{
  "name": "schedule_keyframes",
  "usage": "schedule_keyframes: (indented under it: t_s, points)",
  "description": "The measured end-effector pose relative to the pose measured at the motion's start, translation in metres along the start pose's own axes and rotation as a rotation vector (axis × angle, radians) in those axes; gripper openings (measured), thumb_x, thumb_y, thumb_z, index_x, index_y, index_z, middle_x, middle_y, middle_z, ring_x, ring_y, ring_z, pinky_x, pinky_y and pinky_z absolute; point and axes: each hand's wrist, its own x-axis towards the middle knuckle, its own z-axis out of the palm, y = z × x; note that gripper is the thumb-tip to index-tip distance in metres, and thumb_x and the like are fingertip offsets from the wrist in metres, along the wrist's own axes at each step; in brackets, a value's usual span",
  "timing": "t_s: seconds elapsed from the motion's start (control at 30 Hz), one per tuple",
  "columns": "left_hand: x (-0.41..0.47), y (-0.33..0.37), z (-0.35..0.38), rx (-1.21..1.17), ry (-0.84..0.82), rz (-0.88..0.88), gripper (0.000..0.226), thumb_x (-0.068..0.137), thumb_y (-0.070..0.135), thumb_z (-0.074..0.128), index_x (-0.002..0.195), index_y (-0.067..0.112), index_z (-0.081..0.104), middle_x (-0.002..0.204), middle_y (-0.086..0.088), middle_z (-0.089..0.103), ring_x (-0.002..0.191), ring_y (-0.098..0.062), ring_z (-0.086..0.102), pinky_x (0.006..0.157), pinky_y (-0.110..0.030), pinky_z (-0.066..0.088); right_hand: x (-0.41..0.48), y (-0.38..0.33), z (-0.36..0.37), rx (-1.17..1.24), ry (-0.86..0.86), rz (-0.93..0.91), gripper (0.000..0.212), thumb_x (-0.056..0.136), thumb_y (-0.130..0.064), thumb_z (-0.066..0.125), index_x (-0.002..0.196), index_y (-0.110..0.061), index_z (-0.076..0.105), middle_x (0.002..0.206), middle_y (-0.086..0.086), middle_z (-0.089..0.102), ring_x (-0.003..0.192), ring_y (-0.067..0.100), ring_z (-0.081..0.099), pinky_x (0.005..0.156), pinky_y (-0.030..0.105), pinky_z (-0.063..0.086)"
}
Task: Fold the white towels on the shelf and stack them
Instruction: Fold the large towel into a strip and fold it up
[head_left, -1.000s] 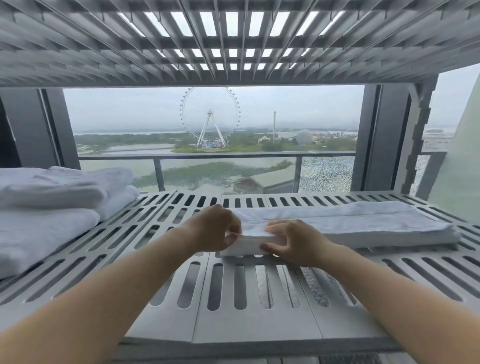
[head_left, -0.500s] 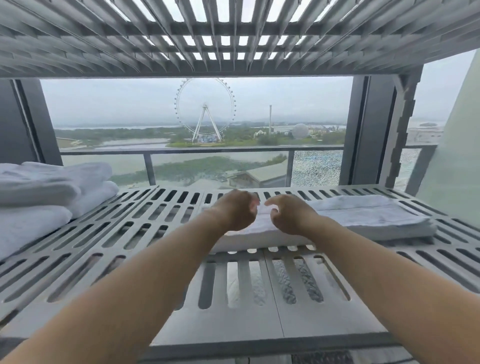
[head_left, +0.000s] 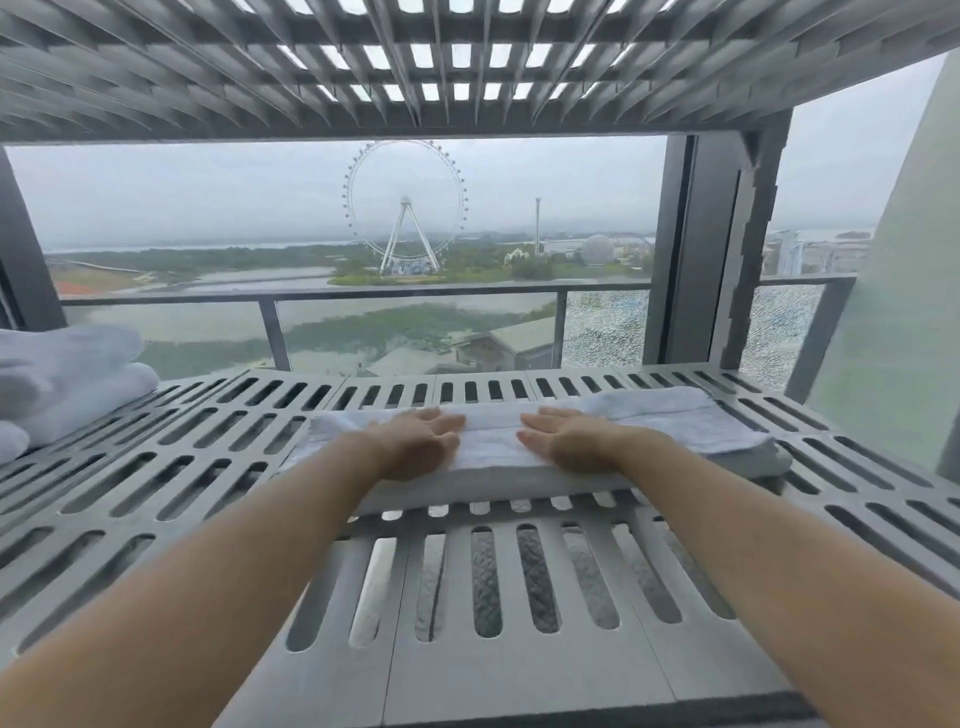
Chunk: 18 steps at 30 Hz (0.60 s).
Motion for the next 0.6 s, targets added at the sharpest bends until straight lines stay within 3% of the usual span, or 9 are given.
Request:
schedule_keyframes:
  t_s: [0.13, 0.27, 0.4, 0.6]
  points:
    - [0.015, 0.038, 0.006, -0.011, 0.032, 0.026, 0.049, 0.092, 0.058, 0.019, 0.140, 0.046, 0.021, 0.157, 0.007, 0.010, 0.143, -0.020, 0.012, 0.115, -0.053, 0.010, -0.005, 0.022, -0.003, -0.022, 0.015, -0.025, 0.057, 0.093, -0.060, 0.020, 0.145, -0.037, 0.014, 0.157, -0.007, 0.004, 0.144, 0.015, 0.000, 0.116, 0.050, 0.001]
    - [0.020, 0.048, 0.017, 0.078, -0.004, 0.039, 0.060, 0.085, 0.070, 0.012, 0.141, 0.049, 0.007, 0.158, 0.007, 0.001, 0.145, -0.018, 0.000, 0.114, -0.057, 0.006, -0.005, 0.054, -0.006, -0.074, -0.001, -0.034, 0.058, 0.092, -0.062, 0.018, 0.145, -0.040, 0.010, 0.157, -0.009, 0.000, 0.144, 0.015, -0.004, 0.115, 0.054, 0.000]
    - [0.011, 0.049, 0.022, 0.068, -0.001, 0.023, 0.064, 0.080, 0.073, 0.008, 0.140, 0.050, 0.001, 0.157, 0.008, -0.003, 0.144, -0.016, -0.006, 0.114, -0.058, -0.002, -0.004, 0.071, -0.003, -0.057, 0.025, -0.073, 0.057, 0.092, -0.061, 0.018, 0.144, -0.041, 0.008, 0.157, -0.010, -0.002, 0.144, 0.015, -0.006, 0.115, 0.053, -0.001]
    - [-0.003, 0.040, 0.020, 0.035, 0.020, 0.032, 0.066, 0.079, 0.074, 0.008, 0.140, 0.050, 0.006, 0.158, 0.007, 0.002, 0.144, -0.016, -0.001, 0.115, -0.055, 0.004, 0.000, 0.060, -0.007, -0.042, 0.005, -0.054, 0.058, 0.092, -0.058, 0.024, 0.145, -0.038, 0.012, 0.157, -0.008, 0.001, 0.144, 0.017, -0.005, 0.114, 0.057, -0.003]
